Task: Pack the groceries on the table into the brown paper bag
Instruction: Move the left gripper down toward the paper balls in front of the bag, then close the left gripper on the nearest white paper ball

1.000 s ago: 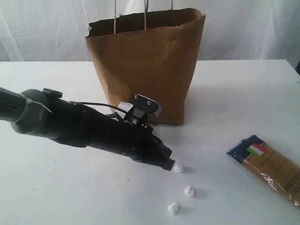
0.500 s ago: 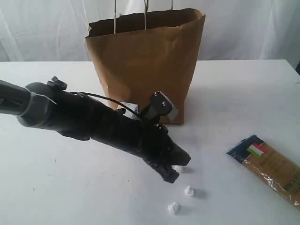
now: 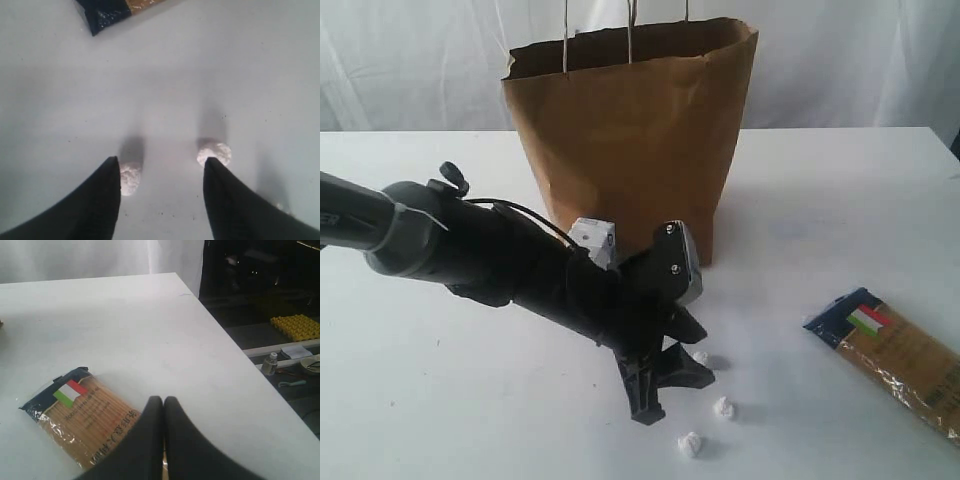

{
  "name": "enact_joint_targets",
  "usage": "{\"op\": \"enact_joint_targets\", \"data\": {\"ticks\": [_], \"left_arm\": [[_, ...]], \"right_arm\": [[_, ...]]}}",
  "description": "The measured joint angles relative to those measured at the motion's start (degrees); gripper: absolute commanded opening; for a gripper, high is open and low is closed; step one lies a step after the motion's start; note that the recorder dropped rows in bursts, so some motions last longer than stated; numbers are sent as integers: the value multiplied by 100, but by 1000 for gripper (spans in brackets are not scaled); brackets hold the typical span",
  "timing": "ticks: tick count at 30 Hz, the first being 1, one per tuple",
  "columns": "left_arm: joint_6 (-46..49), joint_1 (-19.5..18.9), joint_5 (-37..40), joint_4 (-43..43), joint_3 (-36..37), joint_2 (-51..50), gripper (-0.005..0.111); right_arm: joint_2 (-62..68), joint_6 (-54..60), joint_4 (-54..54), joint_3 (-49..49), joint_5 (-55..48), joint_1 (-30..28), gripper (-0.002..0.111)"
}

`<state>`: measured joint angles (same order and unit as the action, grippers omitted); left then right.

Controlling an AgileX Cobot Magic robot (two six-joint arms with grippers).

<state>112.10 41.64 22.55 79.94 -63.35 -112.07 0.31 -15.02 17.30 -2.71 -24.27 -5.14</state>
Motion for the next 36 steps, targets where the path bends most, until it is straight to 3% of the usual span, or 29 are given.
{"op": "enact_joint_targets", "data": {"ticks": [15, 22, 36], "left_arm": [[0, 0, -325, 4, 0, -244, 55], [10, 0, -281, 721, -15, -244, 55], [10, 0, -146, 818, -285, -557, 55]], "right_arm": [[0, 0, 0, 0, 0, 0, 0], [0, 0, 0, 0, 0, 0, 0], [0, 0, 0, 0, 0, 0, 0]]}}
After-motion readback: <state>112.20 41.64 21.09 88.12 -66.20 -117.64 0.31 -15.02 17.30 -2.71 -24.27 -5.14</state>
